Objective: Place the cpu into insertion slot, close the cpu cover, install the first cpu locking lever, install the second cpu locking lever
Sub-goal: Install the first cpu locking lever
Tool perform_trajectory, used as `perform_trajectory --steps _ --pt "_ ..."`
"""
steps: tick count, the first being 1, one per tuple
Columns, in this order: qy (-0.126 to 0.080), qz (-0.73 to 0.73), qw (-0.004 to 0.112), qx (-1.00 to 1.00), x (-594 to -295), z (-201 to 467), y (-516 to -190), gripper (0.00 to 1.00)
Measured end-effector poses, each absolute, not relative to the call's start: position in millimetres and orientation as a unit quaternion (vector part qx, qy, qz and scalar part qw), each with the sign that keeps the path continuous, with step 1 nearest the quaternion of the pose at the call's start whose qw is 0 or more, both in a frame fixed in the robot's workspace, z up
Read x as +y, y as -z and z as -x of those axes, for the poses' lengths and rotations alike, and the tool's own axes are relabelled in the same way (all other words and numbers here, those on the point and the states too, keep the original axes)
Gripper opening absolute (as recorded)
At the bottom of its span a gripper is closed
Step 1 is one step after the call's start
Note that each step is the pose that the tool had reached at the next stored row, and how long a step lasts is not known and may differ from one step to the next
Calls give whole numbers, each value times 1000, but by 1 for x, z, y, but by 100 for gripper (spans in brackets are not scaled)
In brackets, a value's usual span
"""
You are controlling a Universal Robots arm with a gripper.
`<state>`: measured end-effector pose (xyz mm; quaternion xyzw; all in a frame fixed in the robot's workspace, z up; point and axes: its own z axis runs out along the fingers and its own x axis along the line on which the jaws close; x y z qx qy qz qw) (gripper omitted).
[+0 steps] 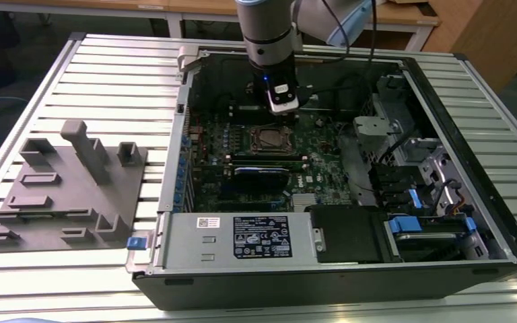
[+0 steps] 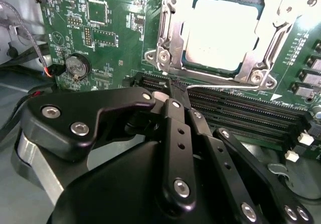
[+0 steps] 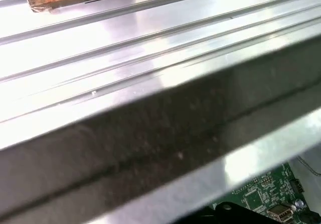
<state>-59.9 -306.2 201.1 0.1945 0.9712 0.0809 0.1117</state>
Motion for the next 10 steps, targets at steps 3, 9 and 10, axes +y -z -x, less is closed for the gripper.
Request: perform_trajectory --steps 3,9,10 --pt "-82 -197 112 971 -305 61 -201 11" --pt "-82 -202 114 969 -305 64 -201 11" --pt "-82 -202 115 969 -305 65 -201 11"
